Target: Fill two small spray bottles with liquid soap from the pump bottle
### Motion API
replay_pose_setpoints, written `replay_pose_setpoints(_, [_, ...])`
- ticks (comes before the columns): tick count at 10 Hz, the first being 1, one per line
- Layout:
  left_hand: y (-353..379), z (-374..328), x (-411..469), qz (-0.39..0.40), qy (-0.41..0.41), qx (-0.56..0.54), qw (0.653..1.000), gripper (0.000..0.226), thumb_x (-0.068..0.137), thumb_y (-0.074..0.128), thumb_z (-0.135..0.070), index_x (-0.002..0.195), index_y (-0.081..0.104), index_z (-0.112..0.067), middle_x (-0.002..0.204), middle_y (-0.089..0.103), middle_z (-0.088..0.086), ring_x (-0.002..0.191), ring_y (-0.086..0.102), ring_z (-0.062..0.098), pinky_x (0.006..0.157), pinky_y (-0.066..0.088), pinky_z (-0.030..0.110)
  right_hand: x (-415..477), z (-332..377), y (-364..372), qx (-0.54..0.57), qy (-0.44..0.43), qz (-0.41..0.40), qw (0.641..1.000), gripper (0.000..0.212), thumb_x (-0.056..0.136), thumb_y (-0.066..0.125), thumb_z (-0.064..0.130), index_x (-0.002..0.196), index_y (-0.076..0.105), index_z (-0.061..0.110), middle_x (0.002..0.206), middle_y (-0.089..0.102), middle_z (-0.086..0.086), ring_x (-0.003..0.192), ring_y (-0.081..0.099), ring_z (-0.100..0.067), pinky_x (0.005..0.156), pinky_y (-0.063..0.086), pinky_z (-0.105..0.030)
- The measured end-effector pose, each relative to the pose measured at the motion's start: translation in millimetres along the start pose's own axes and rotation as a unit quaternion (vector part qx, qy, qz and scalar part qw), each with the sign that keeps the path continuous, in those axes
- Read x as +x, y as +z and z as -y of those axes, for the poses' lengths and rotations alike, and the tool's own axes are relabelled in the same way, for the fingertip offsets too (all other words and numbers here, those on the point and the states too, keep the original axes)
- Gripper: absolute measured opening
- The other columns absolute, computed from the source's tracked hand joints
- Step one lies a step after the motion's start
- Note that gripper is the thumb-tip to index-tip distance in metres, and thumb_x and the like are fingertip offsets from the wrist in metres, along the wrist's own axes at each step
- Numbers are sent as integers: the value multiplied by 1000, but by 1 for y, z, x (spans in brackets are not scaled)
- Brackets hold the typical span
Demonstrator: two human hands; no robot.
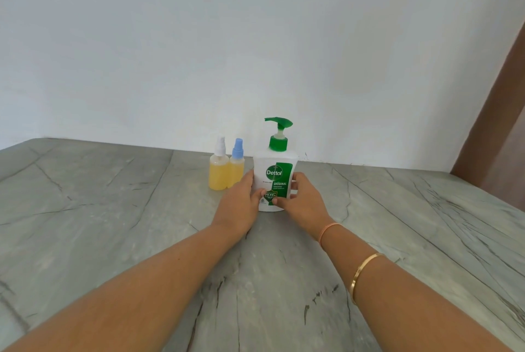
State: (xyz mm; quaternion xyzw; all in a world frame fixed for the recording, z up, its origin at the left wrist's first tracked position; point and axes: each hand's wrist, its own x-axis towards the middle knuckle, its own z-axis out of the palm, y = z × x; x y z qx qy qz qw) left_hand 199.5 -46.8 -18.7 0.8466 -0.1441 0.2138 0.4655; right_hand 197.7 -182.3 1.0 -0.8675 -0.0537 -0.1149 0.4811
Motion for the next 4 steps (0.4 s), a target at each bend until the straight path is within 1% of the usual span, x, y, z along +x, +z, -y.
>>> replay_pose_setpoints(1, [-2,1,-1,19,-2,3,1000,35,95,48,-18,130,45,-17,119,60,-1,97,50,6,81,38,19,-1,-1,0,-7,4,1,1000,55,79,71,10,126,42,11,126,53,-7,111,54,-22,87,42,-26])
replay_pose_setpoints(2, [-5,-1,-3,44,-10,7,999,38,95,48,-17,132,42,-18,123,58,-2,100,50,7,83,38,19,-2,-3,0,-10,23,8,1000,66,78,72,9,134,36,12,132,49,-9,117,50,-23,90,40,-27])
replay_pose_setpoints(3, [-10,-6,-7,58,-28,-1,998,36,95,50,-17,130,42,-16,126,55,0,104,48,6,83,38,19,-3,-4,-2,-11,56,14,998,82,77,73,10,143,23,12,141,39,-13,129,40,-27,105,35,-36])
replay_pose_setpoints(4, [-16,-13,-13,51,-56,15,997,41,95,50,-21,132,37,-11,133,49,5,105,46,10,81,33,18,-4,-6,-6,-5,68,14,998,87,77,73,11,145,19,14,144,35,-15,130,37,-30,107,34,-42])
